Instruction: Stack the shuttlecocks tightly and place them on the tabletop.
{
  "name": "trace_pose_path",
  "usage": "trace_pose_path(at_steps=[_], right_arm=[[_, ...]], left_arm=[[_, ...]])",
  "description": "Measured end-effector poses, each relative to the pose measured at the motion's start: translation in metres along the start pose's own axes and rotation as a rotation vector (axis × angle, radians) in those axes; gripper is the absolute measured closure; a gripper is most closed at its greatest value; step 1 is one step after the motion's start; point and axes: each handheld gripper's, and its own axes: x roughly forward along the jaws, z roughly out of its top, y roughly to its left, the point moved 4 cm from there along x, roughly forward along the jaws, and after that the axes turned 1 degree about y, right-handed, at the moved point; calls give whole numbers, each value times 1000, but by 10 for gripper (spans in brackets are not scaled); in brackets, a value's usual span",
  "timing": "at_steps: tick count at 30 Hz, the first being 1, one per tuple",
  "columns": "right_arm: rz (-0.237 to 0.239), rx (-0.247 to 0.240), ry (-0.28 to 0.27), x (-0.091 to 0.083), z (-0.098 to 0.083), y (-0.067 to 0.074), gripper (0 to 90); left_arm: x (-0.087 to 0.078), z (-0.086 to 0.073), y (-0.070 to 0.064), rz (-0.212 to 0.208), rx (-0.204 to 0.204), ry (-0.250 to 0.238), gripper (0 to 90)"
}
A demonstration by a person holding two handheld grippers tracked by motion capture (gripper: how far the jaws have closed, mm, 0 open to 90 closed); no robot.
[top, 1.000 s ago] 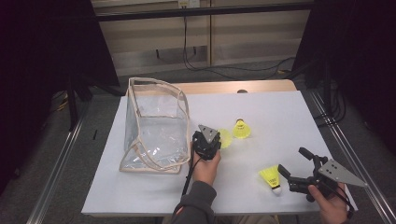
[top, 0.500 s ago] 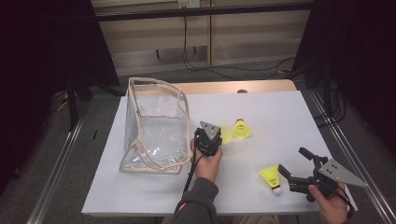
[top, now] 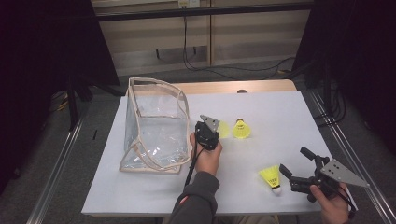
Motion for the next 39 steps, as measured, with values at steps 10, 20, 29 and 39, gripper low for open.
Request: trace_pose_path(at_steps=[10,20,29,39], right_arm=[[5,-4,0,1,0,1,27],[3,-1,-2,0,0,1,28],[0,-5,-3,0,0,1,28],[5,-5,-3,0,0,1,28]], left_arm=[[3,-5,5,80,33,64,877],[4,-4,7,86,29,56,876],[2,-4,10,138,22,68,877],[6,-6,12,164,11,79,838]])
